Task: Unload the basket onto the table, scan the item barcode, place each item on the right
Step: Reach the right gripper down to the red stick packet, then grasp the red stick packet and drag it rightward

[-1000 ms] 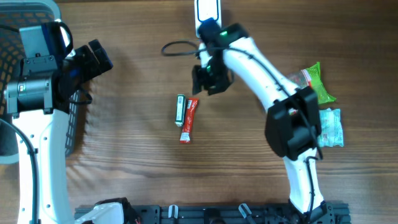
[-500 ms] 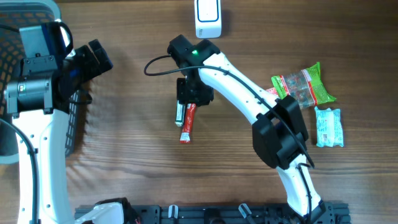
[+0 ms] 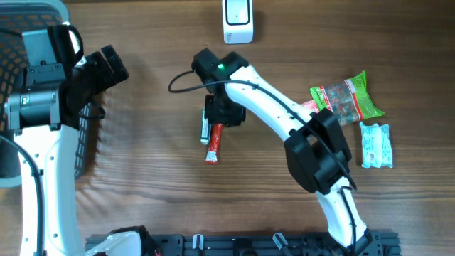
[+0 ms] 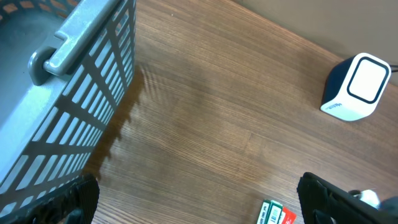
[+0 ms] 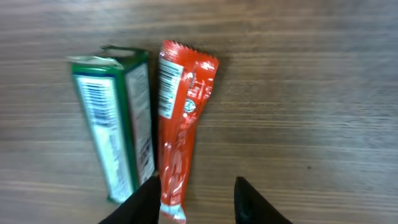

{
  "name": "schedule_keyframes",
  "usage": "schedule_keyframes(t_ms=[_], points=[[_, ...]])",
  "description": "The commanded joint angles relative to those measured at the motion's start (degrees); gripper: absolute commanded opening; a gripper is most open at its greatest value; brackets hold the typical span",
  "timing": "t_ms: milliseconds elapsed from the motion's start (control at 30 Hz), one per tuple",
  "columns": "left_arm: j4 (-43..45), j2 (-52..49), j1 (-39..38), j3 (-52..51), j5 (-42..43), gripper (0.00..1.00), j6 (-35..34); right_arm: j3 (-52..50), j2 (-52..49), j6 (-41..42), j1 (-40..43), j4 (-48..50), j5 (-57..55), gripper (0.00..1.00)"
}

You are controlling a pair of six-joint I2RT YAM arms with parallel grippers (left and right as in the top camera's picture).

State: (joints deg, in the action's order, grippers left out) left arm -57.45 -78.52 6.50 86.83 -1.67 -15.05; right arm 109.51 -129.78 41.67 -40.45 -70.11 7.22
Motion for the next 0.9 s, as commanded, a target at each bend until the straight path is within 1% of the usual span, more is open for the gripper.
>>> schedule_keyframes(t_ms=[0,200,267,433,467,500,567,633,700,733,767,833,867], points=[[0.13,0.39,0.22,0.55,-0.37,1.00,1.16,-3.43,-0.04,1.99,-1.81,3.10,-0.76,0.37],[0.13,0.39,0.22,0.55,-0.37,1.00,1.16,-4.24,-0.13,2.16,-2.14,5.22,-0.81,0.37],[0.13,0.39,0.22,0.55,-0.37,1.00,1.16,-5.03,-0.13,3.72,-2.25,6.14,-1.33,0.38],[0.13,0.39,0.22,0.55,-0.35,1.00,1.16,-10.16,-0.13,5.03,-2.47,10.47,-1.42,0.37],[0.13,0.39,0.22,0.55,-0.37,1.00,1.16,-12.24,-0.13,5.01,-2.47,11.65,-1.44,0.30],[0.13,0.39,0.22,0.55,-0.37,1.00,1.16,-12.83,-0.13,4.83,-2.47,11.82,-1.62,0.27],[0.13,0.39,0.22,0.55,-0.35,1.00,1.16,-13.22,-0.13,3.93,-2.23,11.02,-4.48,0.16],[0.13,0.39,0.22,0.55,-0.37,1.00,1.16,-13.07,0.42,0.68,-1.25,9.79,-8.72,0.13],[0.13,0.39,0.22,0.55,-0.37,1.00,1.16,-12.98,1.18,-3.17,0.11,9.14,-10.80,0.14],[0.13,0.39,0.22,0.55,-0.37,1.00,1.16,-12.98,1.64,-6.64,1.07,9.22,-11.37,0.16],[0.13,0.39,0.22,0.55,-0.35,1.00,1.16,-12.98,1.99,-9.92,2.10,9.27,-11.80,0.21],[0.13,0.39,0.22,0.55,-0.37,1.00,1.16,-12.98,2.49,-15.28,4.11,9.51,-12.24,0.24],[0.13,0.39,0.22,0.55,-0.37,1.00,1.16,-12.98,2.73,-19.32,5.68,9.51,-12.41,0.26]])
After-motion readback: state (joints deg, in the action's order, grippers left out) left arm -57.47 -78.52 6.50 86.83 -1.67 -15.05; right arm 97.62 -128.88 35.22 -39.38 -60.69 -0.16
